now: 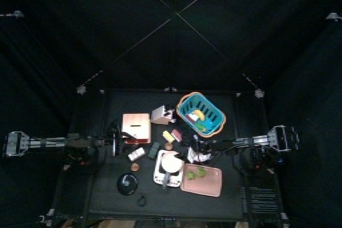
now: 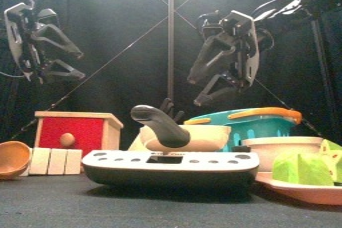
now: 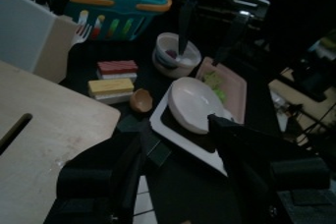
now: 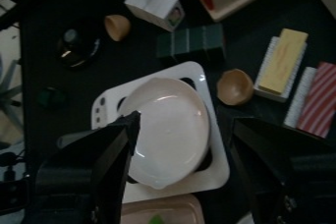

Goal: Grab pan

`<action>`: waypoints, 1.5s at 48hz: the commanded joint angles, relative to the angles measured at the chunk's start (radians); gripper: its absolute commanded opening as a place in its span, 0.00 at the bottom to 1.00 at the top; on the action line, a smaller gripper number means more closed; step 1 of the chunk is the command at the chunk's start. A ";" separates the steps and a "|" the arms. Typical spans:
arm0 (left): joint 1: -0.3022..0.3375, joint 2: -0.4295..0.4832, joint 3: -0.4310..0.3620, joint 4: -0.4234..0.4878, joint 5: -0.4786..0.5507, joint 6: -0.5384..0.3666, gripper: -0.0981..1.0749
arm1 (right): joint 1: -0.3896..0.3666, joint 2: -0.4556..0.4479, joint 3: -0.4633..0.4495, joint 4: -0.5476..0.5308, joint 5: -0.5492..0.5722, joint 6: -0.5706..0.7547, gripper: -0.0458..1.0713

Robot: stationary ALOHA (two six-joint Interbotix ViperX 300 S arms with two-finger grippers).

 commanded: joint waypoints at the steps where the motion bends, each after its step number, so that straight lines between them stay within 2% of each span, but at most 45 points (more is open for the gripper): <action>1: -0.003 0.009 -0.015 -0.020 -0.035 0.009 0.83 | 0.000 -0.055 -0.005 -0.021 -0.034 -0.002 0.89; 14: -0.023 0.044 -0.041 -0.012 -0.038 0.026 0.83 | 0.002 -0.120 -0.006 -0.150 -0.064 -0.002 0.89; 19: -0.064 0.069 -0.071 -0.012 -0.034 0.023 0.83 | -0.005 -0.161 -0.008 -0.224 -0.067 -0.003 0.89; 23: -0.126 0.097 -0.110 -0.018 0.011 0.021 0.83 | -0.009 -0.196 -0.012 -0.285 -0.077 -0.003 0.89; 26: -0.170 0.112 -0.146 -0.026 0.080 0.021 0.83 | -0.021 -0.222 -0.012 -0.322 -0.091 -0.003 0.89; 33: -0.259 0.138 -0.255 -0.086 0.390 0.020 0.83 | -0.074 -0.272 0.000 -0.397 -0.160 -0.003 0.89; 39: -0.290 0.155 -0.347 -0.141 0.638 0.018 0.83 | -0.121 -0.299 0.029 -0.416 -0.201 -0.003 0.89; 42: -0.295 0.164 -0.374 -0.152 0.684 0.018 0.83 | -0.132 -0.302 0.049 -0.417 -0.219 -0.003 0.89; 54: -0.293 0.258 -0.416 -0.156 0.652 0.018 0.83 | -0.135 -0.302 0.114 -0.407 -0.245 -0.002 0.89; 63: -0.296 0.345 -0.443 -0.170 0.644 0.025 0.83 | -0.121 -0.285 0.127 -0.350 -0.244 0.002 0.89; 72: -0.298 0.371 -0.442 -0.155 0.611 0.026 0.83 | -0.074 -0.245 0.137 -0.250 -0.230 0.011 0.89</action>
